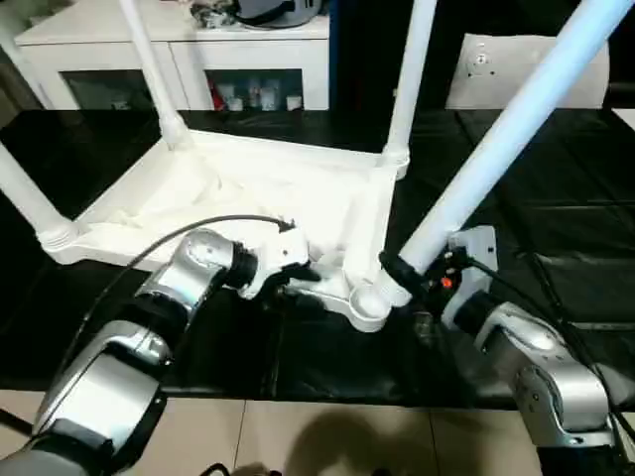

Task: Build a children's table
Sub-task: Insert table leg to table base

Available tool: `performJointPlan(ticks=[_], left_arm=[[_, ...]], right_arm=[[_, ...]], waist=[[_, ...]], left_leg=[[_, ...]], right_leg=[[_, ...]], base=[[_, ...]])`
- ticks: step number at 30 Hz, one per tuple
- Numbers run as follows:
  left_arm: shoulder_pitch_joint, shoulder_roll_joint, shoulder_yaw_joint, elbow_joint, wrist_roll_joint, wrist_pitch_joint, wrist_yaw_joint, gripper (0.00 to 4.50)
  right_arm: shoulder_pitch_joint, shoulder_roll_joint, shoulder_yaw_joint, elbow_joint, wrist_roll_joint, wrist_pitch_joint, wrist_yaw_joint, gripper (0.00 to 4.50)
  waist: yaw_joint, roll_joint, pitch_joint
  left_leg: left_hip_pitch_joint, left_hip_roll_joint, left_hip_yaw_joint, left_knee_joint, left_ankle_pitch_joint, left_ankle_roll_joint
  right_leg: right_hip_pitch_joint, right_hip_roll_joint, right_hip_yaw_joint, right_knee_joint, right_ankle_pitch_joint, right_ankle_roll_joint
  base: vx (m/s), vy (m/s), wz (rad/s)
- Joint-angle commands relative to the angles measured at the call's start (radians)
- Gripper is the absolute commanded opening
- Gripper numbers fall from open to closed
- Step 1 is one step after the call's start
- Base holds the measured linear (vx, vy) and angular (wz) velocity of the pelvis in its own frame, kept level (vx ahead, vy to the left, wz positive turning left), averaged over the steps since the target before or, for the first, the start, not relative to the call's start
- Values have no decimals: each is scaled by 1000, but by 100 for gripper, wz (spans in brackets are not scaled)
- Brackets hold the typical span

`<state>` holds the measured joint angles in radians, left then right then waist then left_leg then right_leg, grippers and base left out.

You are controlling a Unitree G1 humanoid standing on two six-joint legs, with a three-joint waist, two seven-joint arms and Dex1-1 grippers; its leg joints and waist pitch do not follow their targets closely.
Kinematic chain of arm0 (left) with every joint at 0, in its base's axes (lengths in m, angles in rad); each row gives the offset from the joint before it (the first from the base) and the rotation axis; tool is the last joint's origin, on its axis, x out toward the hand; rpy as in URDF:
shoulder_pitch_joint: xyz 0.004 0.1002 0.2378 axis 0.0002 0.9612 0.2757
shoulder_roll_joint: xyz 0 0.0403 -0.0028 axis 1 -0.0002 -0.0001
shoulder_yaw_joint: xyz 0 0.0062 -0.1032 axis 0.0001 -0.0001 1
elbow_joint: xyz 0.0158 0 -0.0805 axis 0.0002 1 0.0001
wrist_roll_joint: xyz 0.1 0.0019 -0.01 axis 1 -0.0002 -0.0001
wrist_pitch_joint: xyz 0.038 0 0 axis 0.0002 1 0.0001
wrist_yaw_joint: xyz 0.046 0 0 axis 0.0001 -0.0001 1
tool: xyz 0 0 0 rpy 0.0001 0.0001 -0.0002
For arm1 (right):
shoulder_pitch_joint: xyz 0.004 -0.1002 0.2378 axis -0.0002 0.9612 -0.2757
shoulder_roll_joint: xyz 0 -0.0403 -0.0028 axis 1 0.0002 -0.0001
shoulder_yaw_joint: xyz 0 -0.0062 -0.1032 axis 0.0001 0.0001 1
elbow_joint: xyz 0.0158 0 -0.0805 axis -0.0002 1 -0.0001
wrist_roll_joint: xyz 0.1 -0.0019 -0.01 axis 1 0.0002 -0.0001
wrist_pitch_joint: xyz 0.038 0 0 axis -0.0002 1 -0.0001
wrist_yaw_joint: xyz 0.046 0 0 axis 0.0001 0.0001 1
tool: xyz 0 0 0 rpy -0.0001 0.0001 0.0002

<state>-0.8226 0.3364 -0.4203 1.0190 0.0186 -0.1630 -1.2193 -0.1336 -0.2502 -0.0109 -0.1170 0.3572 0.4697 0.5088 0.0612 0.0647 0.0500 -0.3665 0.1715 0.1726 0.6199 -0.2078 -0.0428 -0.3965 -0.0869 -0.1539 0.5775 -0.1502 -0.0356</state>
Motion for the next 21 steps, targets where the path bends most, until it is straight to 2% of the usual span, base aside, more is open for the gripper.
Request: performJointPlan(ticks=[1,7,14,15,19,21], left_arm=[[-31,-4,10,22,14,-18,-15,189],[-56,-12,7,76,34,-31,-34,136],[-77,-10,-5,136,82,-35,-51,82],[-78,-7,9,146,78,-7,-35,75],[-71,16,27,151,70,99,-37,50],[-55,23,46,142,61,139,-11,41]], right_arm=[[-1,-4,11,-35,8,2,15,191],[9,-10,30,-44,5,0,32,191],[6,-9,35,-39,-3,-12,31,191],[1,-4,26,-37,2,-18,30,191],[-15,9,8,-24,0,-39,7,191],[-24,13,5,-14,-2,-44,2,191]], waist=[[5,-1,-71],[7,2,-73],[6,3,-71],[5,-3,-71],[2,0,-69],[-4,-5,-67]], left_leg=[[9,58,-32,-79,-206,42],[7,61,-33,-80,-203,44],[8,58,-34,-81,-214,42],[6,59,-34,-81,-209,43],[7,59,-34,-81,-213,45],[6,58,-35,-83,-226,44]], right_leg=[[63,-91,66,-91,-377,-78],[65,-92,67,-87,-343,-93],[66,-92,64,-93,-370,-86],[67,-92,65,-92,-364,-86],[66,-94,65,-90,-371,-98],[67,-93,63,-95,-407,-88]], base=[[0,0,0],[0,0,0],[0,0,0],[0,0,0],[0,0,0],[0,0,0]])
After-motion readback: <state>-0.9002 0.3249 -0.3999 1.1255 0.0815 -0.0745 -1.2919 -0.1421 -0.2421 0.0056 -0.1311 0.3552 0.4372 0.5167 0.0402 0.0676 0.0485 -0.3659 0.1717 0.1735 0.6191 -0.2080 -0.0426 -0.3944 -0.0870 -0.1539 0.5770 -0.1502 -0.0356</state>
